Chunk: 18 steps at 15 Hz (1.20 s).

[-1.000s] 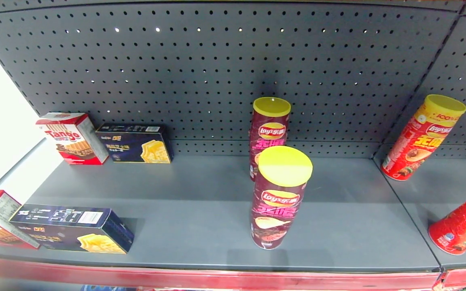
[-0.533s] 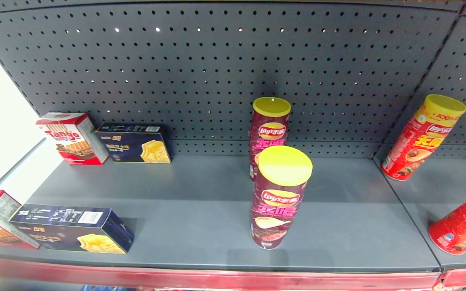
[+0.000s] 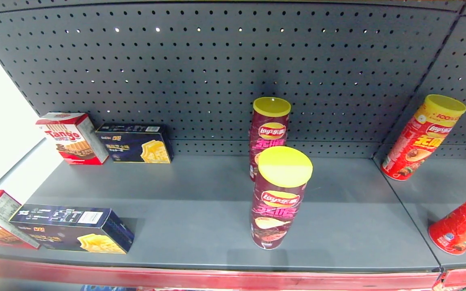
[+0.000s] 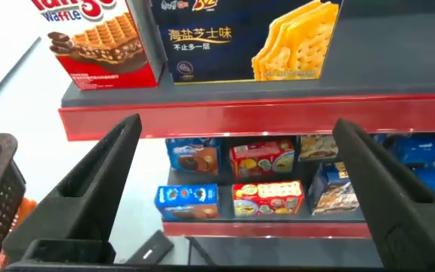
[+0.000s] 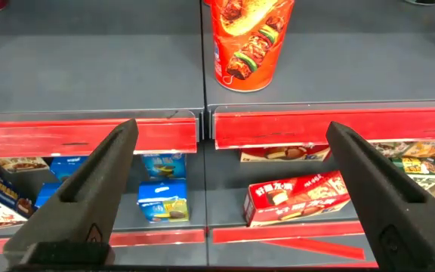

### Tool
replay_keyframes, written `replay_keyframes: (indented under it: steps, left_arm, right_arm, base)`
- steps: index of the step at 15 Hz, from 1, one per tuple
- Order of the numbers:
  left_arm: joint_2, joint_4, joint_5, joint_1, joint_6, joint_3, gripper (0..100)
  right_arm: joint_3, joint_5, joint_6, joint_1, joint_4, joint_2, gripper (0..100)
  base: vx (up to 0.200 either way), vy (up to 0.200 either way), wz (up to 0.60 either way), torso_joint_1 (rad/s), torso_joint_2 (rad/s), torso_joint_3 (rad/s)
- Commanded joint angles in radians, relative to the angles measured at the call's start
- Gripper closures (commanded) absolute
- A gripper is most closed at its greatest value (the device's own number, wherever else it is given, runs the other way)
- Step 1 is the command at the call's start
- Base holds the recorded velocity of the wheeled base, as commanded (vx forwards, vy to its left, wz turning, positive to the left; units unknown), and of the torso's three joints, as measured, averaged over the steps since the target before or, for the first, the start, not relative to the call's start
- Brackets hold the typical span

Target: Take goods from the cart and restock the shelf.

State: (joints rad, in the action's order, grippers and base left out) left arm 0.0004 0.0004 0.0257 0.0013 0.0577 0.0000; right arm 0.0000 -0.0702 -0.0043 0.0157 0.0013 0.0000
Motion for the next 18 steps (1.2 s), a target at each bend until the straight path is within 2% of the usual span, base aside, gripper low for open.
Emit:
replay_keyframes:
  steps: [1, 2, 9, 18]
  left_arm:
    - [0.003, -0.002, -0.001, -0.001, -0.016, -0.002, 0]
    - [0.003, -0.002, 0.000, -0.001, -0.052, -0.002, 0]
    - [0.003, -0.002, -0.015, -0.001, -0.045, -0.002, 0]
    - [0.003, -0.003, -0.009, -0.001, -0.053, -0.002, 0]
  right_arm:
    - [0.000, 0.000, 0.000, 0.000, 0.000, 0.000, 0]
    - [0.000, 0.000, 0.000, 0.000, 0.000, 0.000, 0]
    - [0.000, 0.012, -0.005, 0.000, 0.000, 0.000, 0]
    - [0.000, 0.040, -0.003, 0.000, -0.001, 0.000, 0]
  base:
    - [0.000, 0.000, 0.00, 0.000, 0.00, 0.000]
    - [0.000, 0.000, 0.00, 0.000, 0.00, 0.000]
    - [0.000, 0.000, 0.00, 0.000, 0.00, 0.000]
    - [0.000, 0.000, -0.07, 0.001, 0.00, 0.000]
